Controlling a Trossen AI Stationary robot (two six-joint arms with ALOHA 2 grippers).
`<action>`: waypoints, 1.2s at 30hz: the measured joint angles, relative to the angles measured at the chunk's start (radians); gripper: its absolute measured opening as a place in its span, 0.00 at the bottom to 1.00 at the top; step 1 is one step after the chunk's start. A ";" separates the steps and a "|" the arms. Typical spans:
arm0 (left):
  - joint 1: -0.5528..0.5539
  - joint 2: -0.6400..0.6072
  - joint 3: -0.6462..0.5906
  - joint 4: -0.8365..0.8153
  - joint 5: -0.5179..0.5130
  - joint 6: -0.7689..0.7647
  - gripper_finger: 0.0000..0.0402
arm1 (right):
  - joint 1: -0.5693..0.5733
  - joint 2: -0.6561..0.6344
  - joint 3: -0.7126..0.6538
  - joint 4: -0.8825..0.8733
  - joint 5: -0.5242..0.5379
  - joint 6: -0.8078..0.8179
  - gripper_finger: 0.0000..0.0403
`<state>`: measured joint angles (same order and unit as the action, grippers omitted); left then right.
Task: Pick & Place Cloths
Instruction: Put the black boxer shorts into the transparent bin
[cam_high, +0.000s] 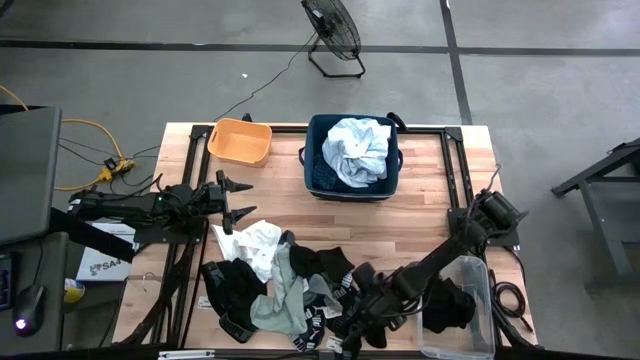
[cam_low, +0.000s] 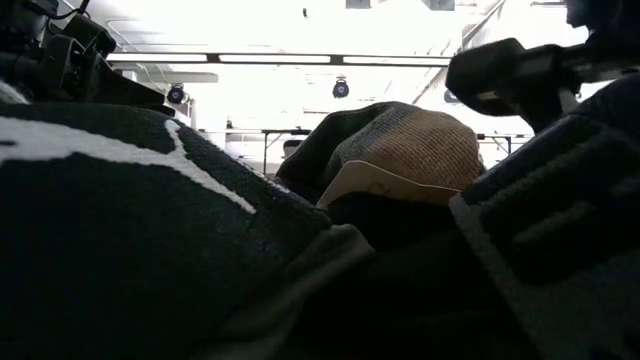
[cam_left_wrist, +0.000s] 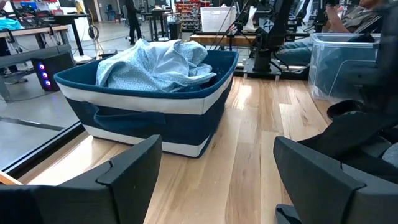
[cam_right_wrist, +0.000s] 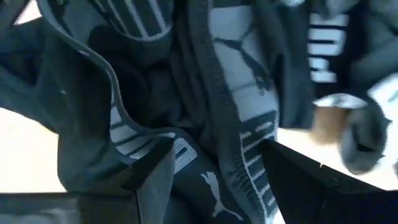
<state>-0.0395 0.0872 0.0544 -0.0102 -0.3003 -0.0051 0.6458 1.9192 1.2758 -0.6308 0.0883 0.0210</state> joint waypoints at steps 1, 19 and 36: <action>0.000 0.000 0.000 0.000 0.000 0.000 0.76 | 0.000 0.007 0.000 0.006 -0.016 0.002 0.58; 0.000 0.000 0.000 0.000 0.000 0.000 0.76 | -0.002 0.037 -0.111 0.191 -0.080 0.333 0.35; 0.000 0.000 0.000 0.000 0.000 0.000 0.76 | 0.002 -0.102 -0.119 0.124 -0.139 0.541 0.02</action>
<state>-0.0395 0.0873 0.0541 -0.0102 -0.3001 -0.0051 0.6481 1.8169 1.1568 -0.5067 -0.0504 0.5624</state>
